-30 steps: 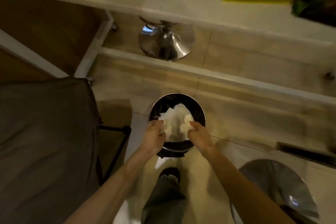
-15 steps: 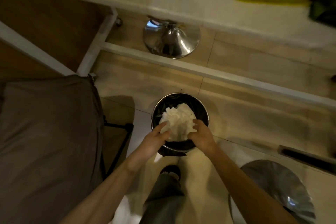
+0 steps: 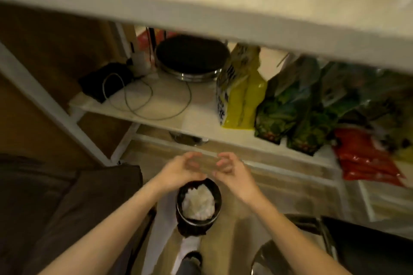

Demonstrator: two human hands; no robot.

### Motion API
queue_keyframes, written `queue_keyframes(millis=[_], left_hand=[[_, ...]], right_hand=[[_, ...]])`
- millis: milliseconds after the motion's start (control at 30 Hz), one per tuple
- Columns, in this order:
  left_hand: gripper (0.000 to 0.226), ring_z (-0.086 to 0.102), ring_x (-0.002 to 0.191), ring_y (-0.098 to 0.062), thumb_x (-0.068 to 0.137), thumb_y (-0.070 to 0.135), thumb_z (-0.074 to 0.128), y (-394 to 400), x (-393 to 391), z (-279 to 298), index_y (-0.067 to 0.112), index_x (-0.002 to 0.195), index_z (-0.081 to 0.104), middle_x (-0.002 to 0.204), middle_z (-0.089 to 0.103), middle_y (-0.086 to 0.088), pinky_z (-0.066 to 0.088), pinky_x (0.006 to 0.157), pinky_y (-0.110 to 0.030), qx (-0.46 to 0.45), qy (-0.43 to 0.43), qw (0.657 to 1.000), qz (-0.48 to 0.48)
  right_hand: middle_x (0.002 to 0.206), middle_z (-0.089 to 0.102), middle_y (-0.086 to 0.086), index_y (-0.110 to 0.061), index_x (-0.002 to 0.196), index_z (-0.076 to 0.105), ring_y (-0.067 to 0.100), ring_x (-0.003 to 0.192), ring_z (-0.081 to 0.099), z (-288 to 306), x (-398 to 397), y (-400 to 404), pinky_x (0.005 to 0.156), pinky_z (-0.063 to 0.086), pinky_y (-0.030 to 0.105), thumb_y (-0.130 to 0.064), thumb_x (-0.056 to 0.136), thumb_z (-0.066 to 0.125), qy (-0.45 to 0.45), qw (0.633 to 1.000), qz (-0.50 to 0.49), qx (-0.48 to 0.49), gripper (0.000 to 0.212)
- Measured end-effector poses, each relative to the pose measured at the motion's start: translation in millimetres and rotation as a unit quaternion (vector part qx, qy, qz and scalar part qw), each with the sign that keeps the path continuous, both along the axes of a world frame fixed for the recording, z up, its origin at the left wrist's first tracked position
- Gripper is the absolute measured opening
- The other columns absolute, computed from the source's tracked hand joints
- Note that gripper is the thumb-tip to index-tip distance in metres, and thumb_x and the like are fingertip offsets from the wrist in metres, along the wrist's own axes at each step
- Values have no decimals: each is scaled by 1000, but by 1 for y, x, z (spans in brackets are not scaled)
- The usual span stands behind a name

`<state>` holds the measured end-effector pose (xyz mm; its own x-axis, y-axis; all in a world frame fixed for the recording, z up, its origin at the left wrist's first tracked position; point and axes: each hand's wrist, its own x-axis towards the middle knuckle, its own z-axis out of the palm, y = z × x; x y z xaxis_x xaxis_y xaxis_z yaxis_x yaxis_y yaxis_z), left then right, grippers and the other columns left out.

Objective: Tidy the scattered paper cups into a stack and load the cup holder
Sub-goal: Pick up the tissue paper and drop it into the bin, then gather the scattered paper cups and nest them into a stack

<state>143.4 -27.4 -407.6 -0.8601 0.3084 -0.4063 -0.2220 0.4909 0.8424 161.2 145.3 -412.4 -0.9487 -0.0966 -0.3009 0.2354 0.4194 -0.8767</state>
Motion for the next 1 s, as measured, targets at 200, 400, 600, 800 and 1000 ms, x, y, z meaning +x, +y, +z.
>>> queue_keyframes(millis=[200,400,600,800,1000], left_hand=[[60,58,95,-12,75,28,69,17,5,142,20,128,42,109,57,-1,48,76,-17,-70,136,987,-38],[60,59,96,-7,73,39,70,14,11,246,25,126,45,110,62,4,48,80,-20,-87,227,969,-38],[52,61,91,-5,73,32,71,10,-5,322,28,120,48,104,61,5,47,71,-13,-52,307,950,12],[57,56,98,-10,74,30,70,-5,-57,375,26,125,44,108,57,6,50,83,-24,-103,399,910,44],[69,50,105,-8,70,29,74,-36,-125,400,26,129,40,124,53,3,41,84,-23,-144,435,887,55]], right_hand=[[95,54,-7,-18,122,49,2,72,53,135,13,7,59,46,10,-17,82,66,124,990,32,58,43],[107,60,-5,-24,122,49,4,82,58,239,22,13,65,48,13,-30,79,68,213,972,50,90,47],[110,58,-5,-27,123,47,6,87,59,309,0,6,76,49,17,-26,81,67,251,962,65,82,46],[107,59,-3,-24,124,48,8,83,59,363,-66,-3,75,48,20,-25,78,69,329,939,47,90,50],[108,55,-3,-21,124,48,13,90,58,395,-147,-19,73,49,20,-18,77,71,345,932,47,101,53]])
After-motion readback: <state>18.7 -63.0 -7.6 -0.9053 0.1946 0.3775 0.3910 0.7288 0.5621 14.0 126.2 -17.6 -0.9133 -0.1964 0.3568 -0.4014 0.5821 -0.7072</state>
